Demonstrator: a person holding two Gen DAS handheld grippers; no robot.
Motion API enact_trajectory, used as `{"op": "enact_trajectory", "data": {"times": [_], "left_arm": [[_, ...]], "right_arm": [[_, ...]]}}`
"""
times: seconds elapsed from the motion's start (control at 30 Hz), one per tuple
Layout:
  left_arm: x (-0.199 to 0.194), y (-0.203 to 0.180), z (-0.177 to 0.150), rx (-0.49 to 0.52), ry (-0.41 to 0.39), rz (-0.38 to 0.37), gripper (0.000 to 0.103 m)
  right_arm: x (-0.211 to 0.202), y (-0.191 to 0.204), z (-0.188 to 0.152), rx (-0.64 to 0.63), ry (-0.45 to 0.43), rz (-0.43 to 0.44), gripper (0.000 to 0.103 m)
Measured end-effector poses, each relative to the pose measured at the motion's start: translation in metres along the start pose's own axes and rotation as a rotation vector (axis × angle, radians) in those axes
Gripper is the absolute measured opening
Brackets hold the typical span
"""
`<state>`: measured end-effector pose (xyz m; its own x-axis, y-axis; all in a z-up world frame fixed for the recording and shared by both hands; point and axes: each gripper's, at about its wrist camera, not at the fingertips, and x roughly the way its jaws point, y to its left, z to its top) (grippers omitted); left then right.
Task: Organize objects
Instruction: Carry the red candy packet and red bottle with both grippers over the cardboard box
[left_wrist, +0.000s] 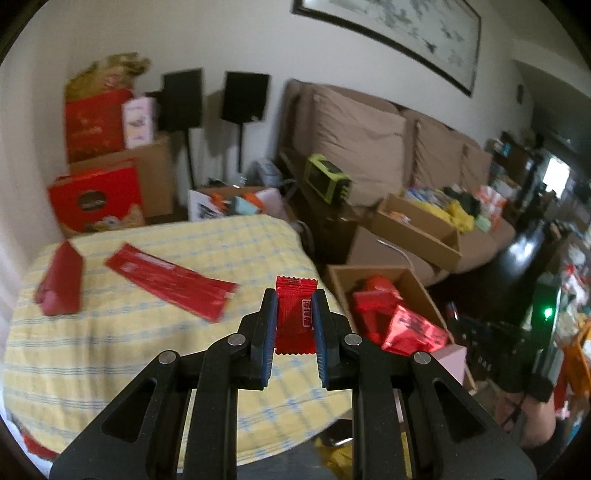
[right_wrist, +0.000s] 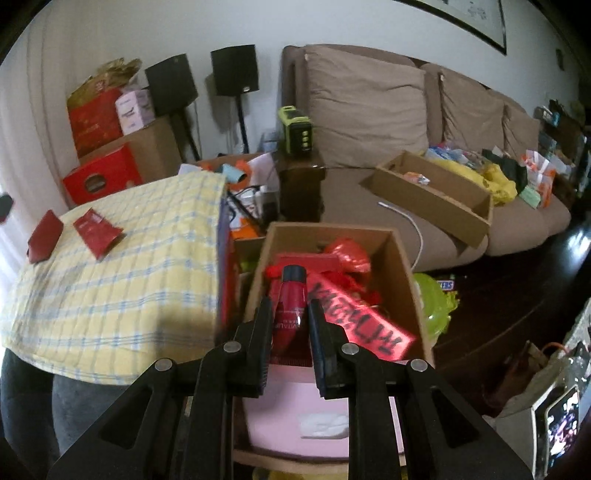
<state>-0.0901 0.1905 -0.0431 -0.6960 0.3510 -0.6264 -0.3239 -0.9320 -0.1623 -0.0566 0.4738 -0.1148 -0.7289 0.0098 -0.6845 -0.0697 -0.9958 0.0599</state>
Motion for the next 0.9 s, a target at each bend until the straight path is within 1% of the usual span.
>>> {"op": "enact_trajectory", "data": {"times": [0.1,0.2,0.33,0.4,0.43,0.53,0.67,0.73,0.8,0.9], "left_arm": [[0.017,-0.016,-0.005,-0.007,0.042,-0.039,0.017],[0.025,-0.038,-0.011,0.048,0.061,-0.073,0.017],[0.034,-0.069,-0.018,0.093,0.101,-0.170,0.017],[0.040,-0.081,-0.021,0.102,0.129,-0.193,0.017],[0.046,-0.090,-0.024,0.107,0.147,-0.223,0.017],[0.063,-0.107,-0.030,0.101,0.192,-0.289,0.017],[0.097,-0.126,-0.038,0.083,0.249,-0.360,0.017],[0.121,-0.136,-0.042,0.071,0.283,-0.378,0.017],[0.137,-0.143,-0.044,0.056,0.305,-0.382,0.017],[0.156,-0.150,-0.050,0.024,0.334,-0.406,0.017]], "right_arm": [[-0.002,-0.021,0.002,0.009,0.007,-0.011,0.018],[-0.007,-0.049,0.004,0.071,0.006,-0.033,0.018],[-0.013,-0.074,0.003,0.128,0.008,-0.038,0.018],[-0.013,-0.082,0.003,0.146,0.013,-0.025,0.018],[-0.013,-0.085,0.002,0.158,0.015,-0.018,0.018],[-0.011,-0.090,0.001,0.169,0.023,-0.016,0.018],[-0.006,-0.095,-0.001,0.186,0.040,-0.002,0.018],[0.001,-0.097,-0.003,0.188,0.063,0.009,0.018],[0.010,-0.101,-0.008,0.195,0.093,0.002,0.018],[0.019,-0.105,-0.012,0.206,0.121,0.002,0.018]]}}
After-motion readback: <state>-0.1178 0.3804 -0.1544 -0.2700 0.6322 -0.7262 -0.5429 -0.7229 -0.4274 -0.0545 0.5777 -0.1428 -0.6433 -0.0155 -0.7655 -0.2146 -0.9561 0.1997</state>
